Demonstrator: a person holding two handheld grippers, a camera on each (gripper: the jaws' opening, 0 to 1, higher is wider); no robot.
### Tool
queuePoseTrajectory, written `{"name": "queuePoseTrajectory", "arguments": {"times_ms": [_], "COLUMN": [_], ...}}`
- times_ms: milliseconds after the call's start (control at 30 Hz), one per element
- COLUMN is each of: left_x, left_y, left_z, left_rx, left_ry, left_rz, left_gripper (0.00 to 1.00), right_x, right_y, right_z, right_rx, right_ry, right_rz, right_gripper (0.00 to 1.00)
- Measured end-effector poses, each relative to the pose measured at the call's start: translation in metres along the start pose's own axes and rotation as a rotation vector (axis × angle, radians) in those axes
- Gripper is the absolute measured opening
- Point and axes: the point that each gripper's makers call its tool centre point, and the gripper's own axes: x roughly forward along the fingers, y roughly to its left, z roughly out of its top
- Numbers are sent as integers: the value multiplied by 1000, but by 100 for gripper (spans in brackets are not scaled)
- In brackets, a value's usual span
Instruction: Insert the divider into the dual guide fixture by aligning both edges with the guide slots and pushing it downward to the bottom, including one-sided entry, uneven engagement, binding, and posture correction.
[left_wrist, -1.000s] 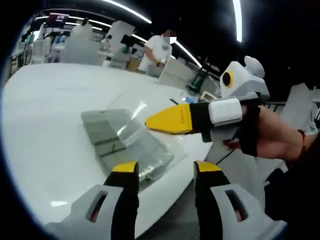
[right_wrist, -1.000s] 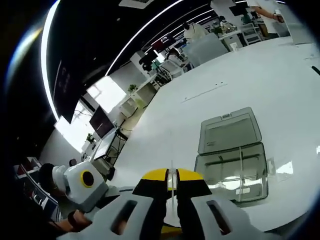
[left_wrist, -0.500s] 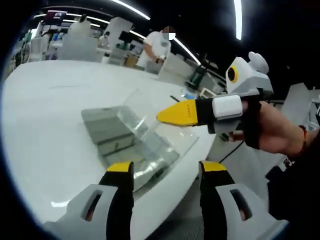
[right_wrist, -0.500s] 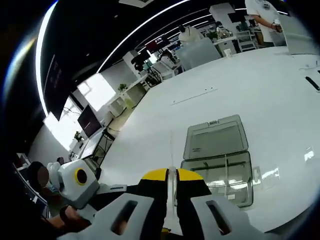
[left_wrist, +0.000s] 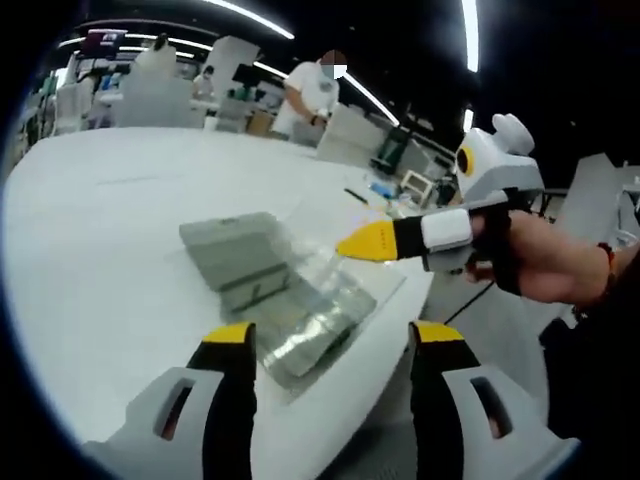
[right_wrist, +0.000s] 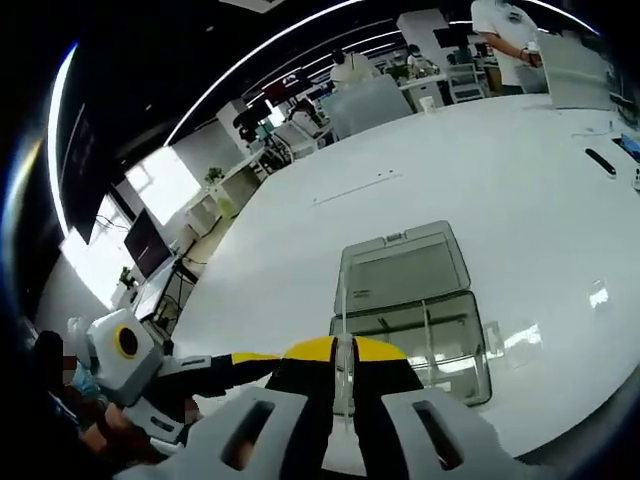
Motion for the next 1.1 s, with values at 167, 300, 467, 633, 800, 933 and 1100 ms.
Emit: {"name": "queuePoseTrajectory", "arguments": {"times_ms": [167,300,467,633,800,933,1100], "left_x": [-6,-8,-14,-16,-22,-26,-33], "left_y": [2,2,3,5,5,5,3], "left_z": [3,2,4,7,6,4,2], "left_rx": [20,47,92,98,112,101,78], "left_ry": [-10,5,16,8,9,3,-9], "left_rz": [2,-7,-8,-12,-11,-10,-23], "left_gripper": [64,67,70,75,79,81,84], "right_x": [4,8,15,19,18,21,24], "right_y": [-5,-7,-12,-13,-15,-13,-12], "right_z": [2,-2,-10,-15,-15,-18,-22], "right_rx": [15,21,14,16,15,-3,-39], "right_ry": [-12,-21,-21,-7,-26,-24,-37], "right_rz": [-33,-56,-90,-104,-123,-135,-153], "right_gripper": [0,0,0,0,0,0,0]}}
